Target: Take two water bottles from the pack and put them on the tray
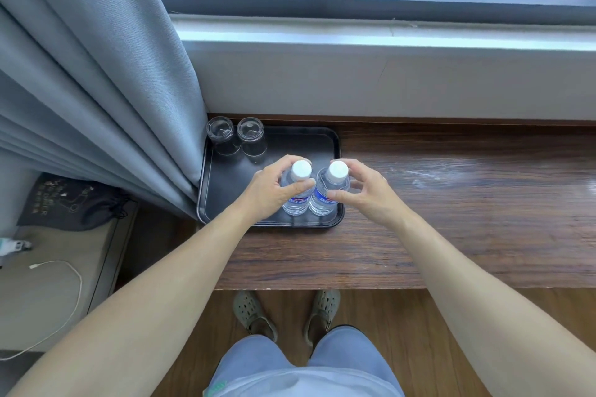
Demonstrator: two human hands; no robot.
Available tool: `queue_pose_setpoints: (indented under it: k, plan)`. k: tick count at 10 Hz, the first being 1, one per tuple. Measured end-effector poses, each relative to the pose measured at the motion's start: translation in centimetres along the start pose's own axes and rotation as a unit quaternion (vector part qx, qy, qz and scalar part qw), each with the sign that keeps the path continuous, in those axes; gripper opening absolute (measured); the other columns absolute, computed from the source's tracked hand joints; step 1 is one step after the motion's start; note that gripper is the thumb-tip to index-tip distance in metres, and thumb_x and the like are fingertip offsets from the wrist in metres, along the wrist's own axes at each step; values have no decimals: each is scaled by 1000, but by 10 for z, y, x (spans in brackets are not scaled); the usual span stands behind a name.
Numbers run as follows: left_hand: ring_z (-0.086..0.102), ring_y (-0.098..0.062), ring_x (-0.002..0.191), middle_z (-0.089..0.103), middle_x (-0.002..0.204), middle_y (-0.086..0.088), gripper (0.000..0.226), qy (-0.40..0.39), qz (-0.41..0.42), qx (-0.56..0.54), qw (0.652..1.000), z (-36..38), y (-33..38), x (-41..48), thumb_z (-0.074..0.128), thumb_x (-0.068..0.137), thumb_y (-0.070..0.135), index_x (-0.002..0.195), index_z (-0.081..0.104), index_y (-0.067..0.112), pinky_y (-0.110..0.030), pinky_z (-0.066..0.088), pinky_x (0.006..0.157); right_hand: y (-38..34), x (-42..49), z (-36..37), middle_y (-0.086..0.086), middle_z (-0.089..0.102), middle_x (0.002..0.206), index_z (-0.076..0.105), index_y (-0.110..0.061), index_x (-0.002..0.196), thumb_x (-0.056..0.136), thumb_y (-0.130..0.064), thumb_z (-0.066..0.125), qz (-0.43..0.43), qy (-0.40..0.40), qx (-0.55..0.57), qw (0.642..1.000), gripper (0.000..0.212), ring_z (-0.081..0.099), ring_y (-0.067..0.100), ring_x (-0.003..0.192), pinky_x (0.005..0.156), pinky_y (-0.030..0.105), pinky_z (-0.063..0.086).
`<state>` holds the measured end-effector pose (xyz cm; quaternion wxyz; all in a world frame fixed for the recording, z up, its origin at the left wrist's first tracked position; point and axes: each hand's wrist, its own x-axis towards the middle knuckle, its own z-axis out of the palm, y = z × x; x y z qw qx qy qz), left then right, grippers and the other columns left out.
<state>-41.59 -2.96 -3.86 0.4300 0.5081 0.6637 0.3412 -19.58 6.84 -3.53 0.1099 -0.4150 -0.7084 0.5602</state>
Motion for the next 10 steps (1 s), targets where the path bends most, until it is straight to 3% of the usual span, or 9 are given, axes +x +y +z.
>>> queue_pose_setpoints:
  k: [2,5,6,8,9,10]
  plan:
    - [56,-6,114,63,118,19,39,0,-8,-5,1000,2,-1,-8,66,88,55,122,59,37,-28,43,92,-1,-10,3,-14,66,125,60,-41,123,77,-37,85,10,-4,0,1000,52,60,1,117,94,24,47]
    - [57,-6,113,65,118,18,41,12,0,-10,1000,7,-4,-14,69,83,56,120,61,39,-25,43,94,-1,-15,4,-13,65,125,60,-47,120,73,-44,87,14,-6,-5,1000,55,63,19,118,102,48,52]
    - [56,-4,114,63,120,18,40,7,-3,-6,1000,7,-4,-16,69,86,52,122,60,38,-24,42,92,-2,-15,4,-13,65,126,59,-45,122,73,-43,87,18,-3,-10,1000,56,63,19,117,102,49,52]
    - [53,-7,118,60,125,17,50,-5,-15,-2,1000,9,-3,-21,63,82,65,127,55,44,-37,43,102,-4,-18,5,-11,65,127,59,-44,122,72,-46,86,27,-3,-15,1000,57,64,17,114,100,47,53]
    - [46,-9,129,53,138,16,66,-14,-33,26,999,9,-2,-22,65,76,71,136,47,48,-39,36,110,-4,-16,3,-12,64,128,58,-48,124,70,-47,88,28,-7,-19,999,61,64,15,115,102,45,52]
    - [39,-9,137,46,147,14,81,-34,-39,-31,998,6,-3,-24,63,72,76,144,41,45,-40,31,115,-2,-14,-1,-11,60,136,50,-47,138,69,-36,91,41,-30,-20,999,81,58,11,124,108,38,46]
